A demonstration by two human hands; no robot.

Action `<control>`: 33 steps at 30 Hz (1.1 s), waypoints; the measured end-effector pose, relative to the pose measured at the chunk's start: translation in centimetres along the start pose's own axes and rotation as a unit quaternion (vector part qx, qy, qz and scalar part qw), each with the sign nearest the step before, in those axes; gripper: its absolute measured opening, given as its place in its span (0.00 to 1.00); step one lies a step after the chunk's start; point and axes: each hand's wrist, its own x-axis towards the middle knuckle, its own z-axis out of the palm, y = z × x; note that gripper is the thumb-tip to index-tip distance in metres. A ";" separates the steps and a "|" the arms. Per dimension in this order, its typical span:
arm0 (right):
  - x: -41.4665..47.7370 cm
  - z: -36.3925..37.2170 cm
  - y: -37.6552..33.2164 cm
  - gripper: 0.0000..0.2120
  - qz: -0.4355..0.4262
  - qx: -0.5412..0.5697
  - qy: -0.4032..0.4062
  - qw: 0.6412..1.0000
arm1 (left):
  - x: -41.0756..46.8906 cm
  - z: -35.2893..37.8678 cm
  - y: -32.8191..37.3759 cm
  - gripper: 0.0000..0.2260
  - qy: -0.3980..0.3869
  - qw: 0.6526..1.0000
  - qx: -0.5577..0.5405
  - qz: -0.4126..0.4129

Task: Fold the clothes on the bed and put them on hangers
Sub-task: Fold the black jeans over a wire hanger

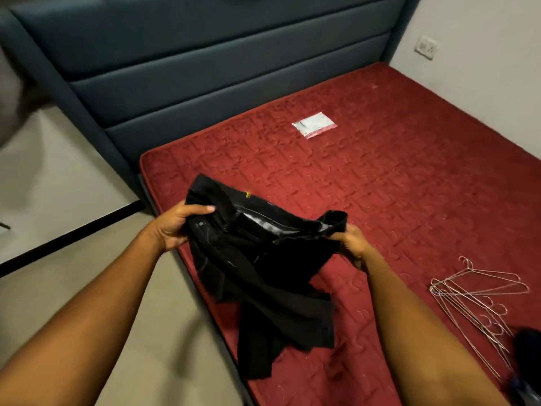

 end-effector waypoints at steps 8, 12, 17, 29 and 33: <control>8.9 1.6 0.3 0.06 0.002 -0.193 0.015 0.981 | 12.5 -10.4 -13.1 0.07 0.218 0.901 0.363 -0.093; 17.0 2.9 0.8 0.06 -0.020 -0.282 0.038 0.958 | 19.2 -10.6 -15.3 0.04 0.243 0.884 0.396 -0.044; 31.7 6.0 0.9 0.17 -0.078 -0.393 0.052 0.915 | 30.6 -12.6 -15.3 0.09 0.302 0.853 0.425 0.034; 47.7 9.7 12.7 0.23 -0.019 -0.390 0.138 0.910 | 41.0 -19.2 -24.7 0.08 0.405 0.814 0.414 0.037; 47.8 10.4 12.9 0.27 -0.032 -0.444 0.160 0.881 | 40.4 -18.4 -24.3 0.09 0.434 0.794 0.424 0.047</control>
